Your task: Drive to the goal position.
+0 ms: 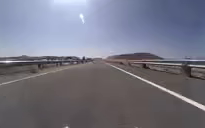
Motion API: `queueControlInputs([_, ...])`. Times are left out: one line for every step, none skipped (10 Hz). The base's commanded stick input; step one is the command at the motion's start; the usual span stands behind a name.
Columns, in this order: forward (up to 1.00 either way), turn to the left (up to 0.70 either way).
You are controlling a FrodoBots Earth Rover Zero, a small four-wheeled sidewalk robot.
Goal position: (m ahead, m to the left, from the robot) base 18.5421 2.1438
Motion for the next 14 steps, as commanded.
queueControlInputs([1.0,0.0])
queueControlInputs([1.0,0.0])
queueControlInputs([1.0,0.0])
queueControlInputs([1.0,0.0])
queueControlInputs([1.0,0.0])
queueControlInputs([1.0,0.0])
queueControlInputs([1.0,0.0])
queueControlInputs([1.0,0.0])
queueControlInputs([1.0,0.0])
queueControlInputs([1.0,0.0])
queueControlInputs([1.0,0.0])
queueControlInputs([1.0,0.0])
queueControlInputs([1.0,0.0])
queueControlInputs([1.0,0.0])
